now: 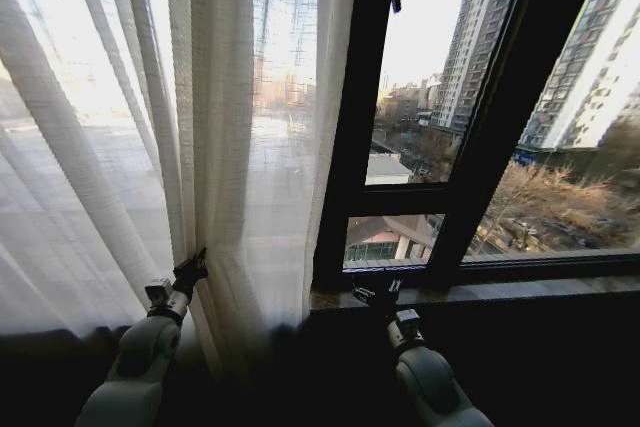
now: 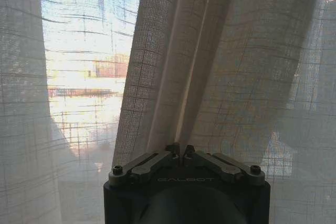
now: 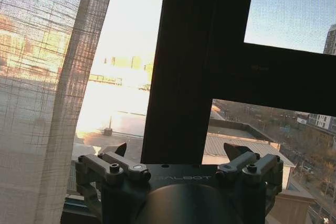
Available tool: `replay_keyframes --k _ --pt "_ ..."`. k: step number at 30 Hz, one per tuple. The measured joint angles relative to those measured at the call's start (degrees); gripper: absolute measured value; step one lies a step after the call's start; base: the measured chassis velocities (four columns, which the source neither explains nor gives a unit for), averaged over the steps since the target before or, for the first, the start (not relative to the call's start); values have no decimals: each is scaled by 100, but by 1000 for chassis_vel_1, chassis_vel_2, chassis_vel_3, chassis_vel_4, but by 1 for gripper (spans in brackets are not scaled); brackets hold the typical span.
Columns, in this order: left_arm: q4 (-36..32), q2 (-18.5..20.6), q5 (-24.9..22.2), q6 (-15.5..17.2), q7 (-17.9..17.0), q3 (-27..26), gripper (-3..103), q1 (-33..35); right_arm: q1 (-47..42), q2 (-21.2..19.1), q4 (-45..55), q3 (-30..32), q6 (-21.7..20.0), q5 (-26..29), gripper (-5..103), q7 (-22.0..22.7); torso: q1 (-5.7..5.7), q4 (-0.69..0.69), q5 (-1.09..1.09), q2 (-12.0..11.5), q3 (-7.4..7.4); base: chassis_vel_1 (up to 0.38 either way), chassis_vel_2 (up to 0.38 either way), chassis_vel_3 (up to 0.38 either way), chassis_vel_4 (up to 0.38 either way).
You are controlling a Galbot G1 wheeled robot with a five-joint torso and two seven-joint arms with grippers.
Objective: Open the curtains by pulling them apart, changing their state from closed to fully open.
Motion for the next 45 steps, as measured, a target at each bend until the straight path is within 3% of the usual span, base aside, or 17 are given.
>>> replay_keyframes --k 17,29,33,37,45 --pt "-196 -23 -17 -8 0 -136 0 229 -69 24 79 -15 5 -4 100 -56 0 1 0 0 0 347 345 -355 -345" --pt "-223 -22 -111 -10 -15 -346 0 340 -74 17 90 -46 26 -2 100 -61 0 -2 3 0 1 88 89 -72 -98" --pt "-114 22 -215 -80 -86 -724 0 374 -92 16 66 -33 55 0 100 -67 0 -4 2 -1 1 -52 -70 27 45" --pt "239 190 -365 -208 -228 -1564 0 423 -45 35 -20 -139 129 1 100 -85 0 0 -1 0 0 -14 -9 6 9" --pt "1069 515 -526 -364 -560 -2755 0 459 190 74 -216 -358 139 12 100 -94 0 1 -2 0 0 0 0 0 0"
